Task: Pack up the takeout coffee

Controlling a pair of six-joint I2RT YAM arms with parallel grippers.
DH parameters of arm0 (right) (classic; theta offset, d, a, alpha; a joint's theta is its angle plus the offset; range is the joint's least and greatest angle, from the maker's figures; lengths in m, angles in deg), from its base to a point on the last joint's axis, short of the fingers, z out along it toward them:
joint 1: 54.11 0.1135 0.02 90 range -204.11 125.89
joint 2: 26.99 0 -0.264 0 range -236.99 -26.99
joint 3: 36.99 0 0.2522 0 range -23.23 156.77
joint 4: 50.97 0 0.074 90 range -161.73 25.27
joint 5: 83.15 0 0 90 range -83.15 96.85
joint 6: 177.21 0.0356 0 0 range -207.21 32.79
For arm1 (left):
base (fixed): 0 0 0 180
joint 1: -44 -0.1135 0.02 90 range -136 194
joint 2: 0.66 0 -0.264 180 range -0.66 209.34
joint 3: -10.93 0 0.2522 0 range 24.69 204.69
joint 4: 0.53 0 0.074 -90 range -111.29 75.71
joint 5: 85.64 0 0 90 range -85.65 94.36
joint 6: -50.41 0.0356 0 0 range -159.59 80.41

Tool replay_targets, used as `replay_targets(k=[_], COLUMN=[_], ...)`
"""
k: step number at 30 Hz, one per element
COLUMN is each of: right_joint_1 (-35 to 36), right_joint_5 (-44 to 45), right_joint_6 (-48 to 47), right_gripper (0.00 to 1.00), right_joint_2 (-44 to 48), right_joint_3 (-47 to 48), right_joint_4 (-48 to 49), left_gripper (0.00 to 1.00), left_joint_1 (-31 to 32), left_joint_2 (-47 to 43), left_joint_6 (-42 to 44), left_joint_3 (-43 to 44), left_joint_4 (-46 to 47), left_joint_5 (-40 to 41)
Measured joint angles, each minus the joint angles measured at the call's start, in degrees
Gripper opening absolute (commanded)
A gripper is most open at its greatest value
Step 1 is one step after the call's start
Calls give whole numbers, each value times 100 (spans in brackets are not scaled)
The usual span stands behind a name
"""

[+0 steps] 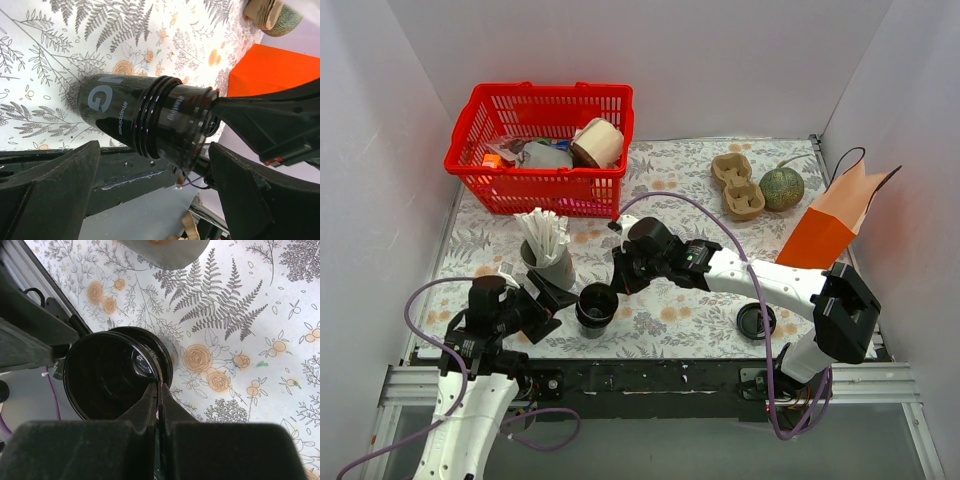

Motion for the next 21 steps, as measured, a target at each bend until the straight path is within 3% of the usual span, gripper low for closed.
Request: replay_targets(k=[8,9,11,21], right_joint_1=[140,151,181,264], right_joint_5=[284,310,358,522], right_joint_6=[-321,-334,-348,-323], right_gripper=[1,1,1,1], right_joint_2=[-280,-299,-315,-402], right_joint_3=[498,538,577,693], right_joint_4=[-564,-579,-632,-793], left_gripper=[84,77,72,61], left_joint_1=[4,4,4,4], left_joint_2=[614,673,767,800], left_joint_6=[483,542,671,863], left_joint_3=[922,942,883,542], left_joint_4=[-192,-184,-160,63], left_joint_5=[446,442,330,-136])
